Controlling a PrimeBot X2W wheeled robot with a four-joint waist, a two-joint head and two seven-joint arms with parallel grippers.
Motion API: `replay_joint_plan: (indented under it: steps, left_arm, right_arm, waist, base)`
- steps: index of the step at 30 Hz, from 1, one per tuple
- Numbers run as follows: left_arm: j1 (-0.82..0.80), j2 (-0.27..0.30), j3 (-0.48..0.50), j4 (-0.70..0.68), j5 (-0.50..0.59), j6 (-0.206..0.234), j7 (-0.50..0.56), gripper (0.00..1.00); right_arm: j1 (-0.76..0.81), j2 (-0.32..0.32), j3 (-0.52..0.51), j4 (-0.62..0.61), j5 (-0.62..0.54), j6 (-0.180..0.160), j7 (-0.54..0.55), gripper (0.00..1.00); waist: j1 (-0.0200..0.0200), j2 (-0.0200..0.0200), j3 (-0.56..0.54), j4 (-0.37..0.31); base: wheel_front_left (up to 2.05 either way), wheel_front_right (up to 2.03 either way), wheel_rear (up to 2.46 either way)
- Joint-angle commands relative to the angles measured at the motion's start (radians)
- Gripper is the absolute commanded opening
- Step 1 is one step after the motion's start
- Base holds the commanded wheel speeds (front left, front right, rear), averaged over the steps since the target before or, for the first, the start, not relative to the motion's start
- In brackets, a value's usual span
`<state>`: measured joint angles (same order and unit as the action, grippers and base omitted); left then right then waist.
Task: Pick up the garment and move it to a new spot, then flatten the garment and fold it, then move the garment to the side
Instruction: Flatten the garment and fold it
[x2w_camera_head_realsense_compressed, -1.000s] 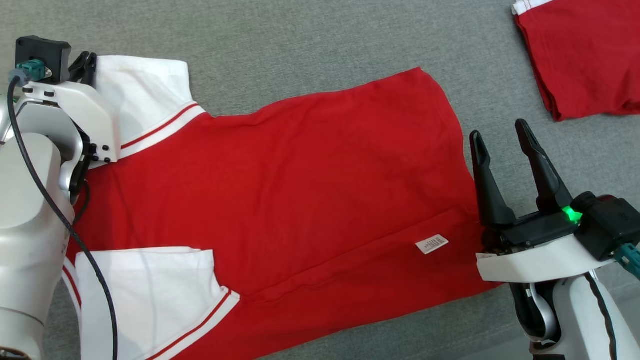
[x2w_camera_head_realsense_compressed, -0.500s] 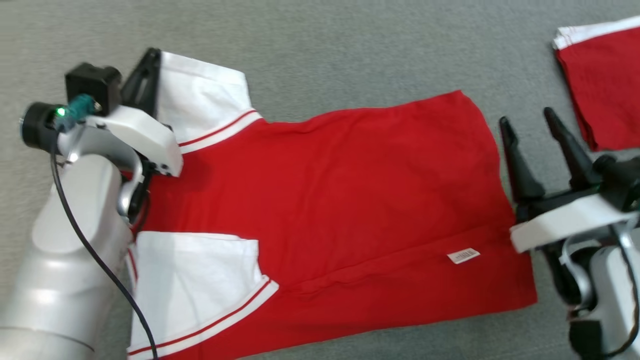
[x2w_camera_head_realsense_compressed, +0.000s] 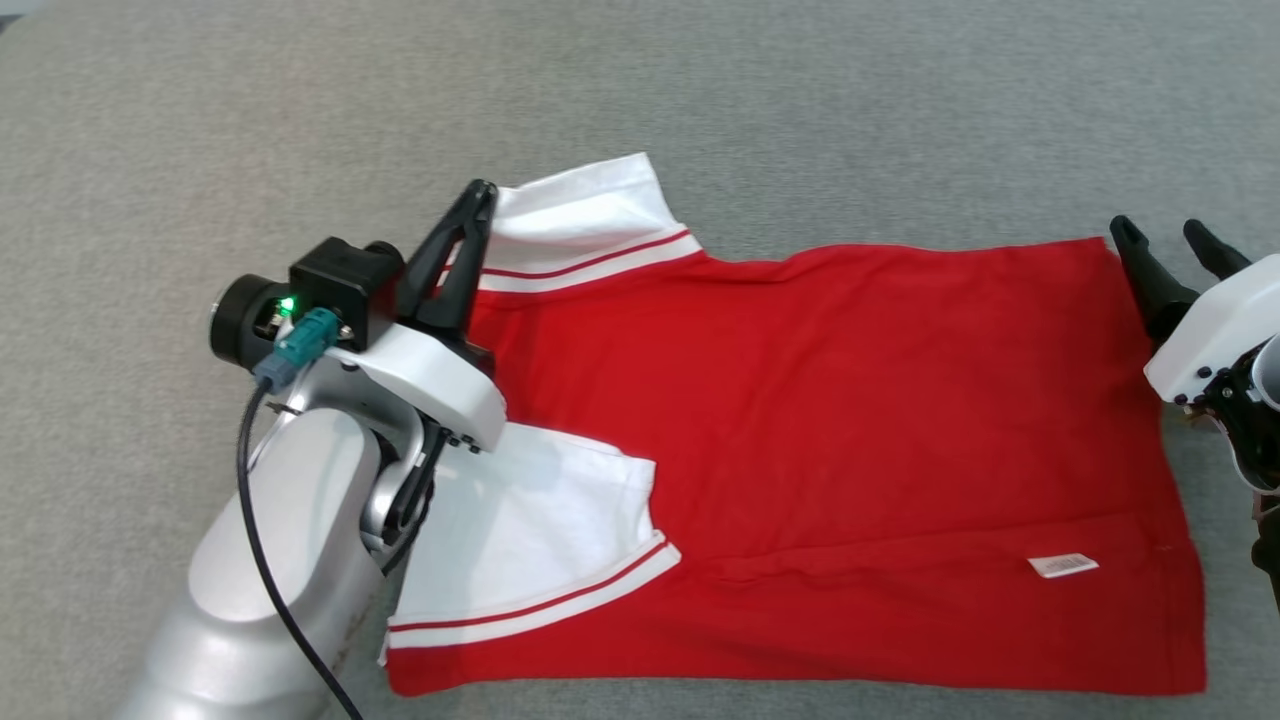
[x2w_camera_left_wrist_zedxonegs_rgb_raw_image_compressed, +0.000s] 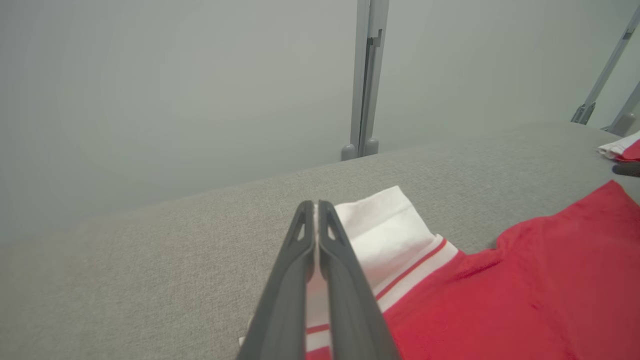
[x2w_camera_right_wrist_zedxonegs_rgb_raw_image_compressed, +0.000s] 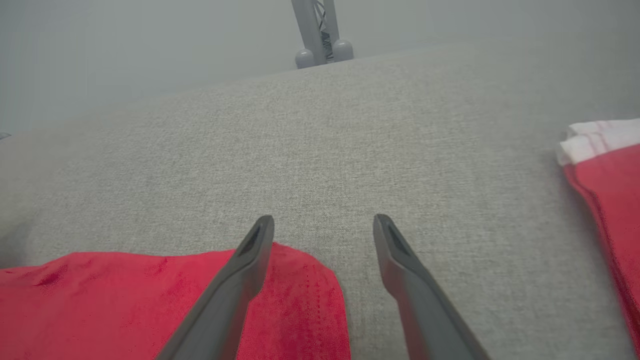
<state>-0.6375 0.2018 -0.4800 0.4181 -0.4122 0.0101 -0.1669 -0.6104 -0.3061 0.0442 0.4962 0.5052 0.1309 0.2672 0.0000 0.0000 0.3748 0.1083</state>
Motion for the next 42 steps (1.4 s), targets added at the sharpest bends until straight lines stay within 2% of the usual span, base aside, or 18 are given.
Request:
replay_joint_plan:
  steps: [1, 9, 10, 11, 13, 18, 27, 36, 42]
  left_arm:
    - [0.015, -0.005, -0.007, -0.02, 0.004, 0.008, 0.004, 0.0]
    - [0.04, -0.003, -0.023, -0.072, 0.0, 0.024, 0.029, 0.0]
    - [0.042, -0.003, -0.023, -0.075, -0.001, 0.026, 0.031, 0.0]
    - [0.044, -0.001, -0.024, -0.077, -0.002, 0.026, 0.031, 0.0]
    - [0.047, 0.002, -0.024, -0.081, -0.002, 0.031, 0.036, 0.0]
    - [0.06, 0.013, -0.019, -0.086, -0.009, 0.044, 0.042, 0.0]
    - [0.112, 0.036, -0.003, -0.1, -0.037, 0.057, 0.047, 0.0]
    - [0.201, 0.06, -0.006, -0.148, -0.066, 0.061, 0.062, 0.0]
    - [0.292, 0.099, -0.041, -0.21, -0.057, 0.062, 0.097, 0.0]
  right_arm:
    - [-0.014, -0.013, 0.014, 0.032, 0.016, -0.001, 0.02, 1.0]
    - [-0.043, -0.05, 0.099, 0.112, 0.027, -0.001, 0.048, 1.0]
    - [-0.047, -0.052, 0.106, 0.12, 0.028, -0.001, 0.041, 0.76]
    - [-0.051, -0.054, 0.111, 0.129, 0.028, -0.001, 0.038, 0.45]
    - [-0.053, -0.056, 0.128, 0.146, 0.018, -0.001, 0.033, 0.0]
    - [-0.054, -0.065, 0.151, 0.156, 0.022, -0.001, -0.037, 0.0]
    - [0.011, -0.049, 0.186, 0.165, -0.006, -0.001, -0.255, 0.0]
    - [0.093, -0.071, 0.243, 0.164, -0.075, -0.001, -0.439, 0.0]
    - [0.156, -0.079, 0.252, 0.142, -0.118, -0.001, -0.502, 0.0]
  waist:
    - [0.0, 0.0, 0.001, 0.033]
    - [0.0, 0.0, 0.0, 0.055]
    - [0.0, 0.0, -0.001, 0.056]
    - [0.0, 0.0, -0.002, 0.056]
    - [0.0, 0.0, -0.005, 0.055]
    - [0.0, 0.0, -0.02, 0.049]
    - [0.0, 0.0, -0.079, 0.036]
    - [0.0, 0.0, -0.142, 0.039]
    - [0.0, 0.0, -0.182, 0.035]
  base:
    - [0.0, 0.0, 0.0]
    - [0.0, 0.0, 0.0]
    - [0.0, 0.0, 0.0]
    - [0.0, 0.0, 0.0]
    - [0.0, 0.0, 0.0]
    - [0.0, 0.0, 0.0]
    - [0.0, 0.0, 0.0]
    - [0.0, 0.0, 0.0]
    - [0.0, 0.0, 0.0]
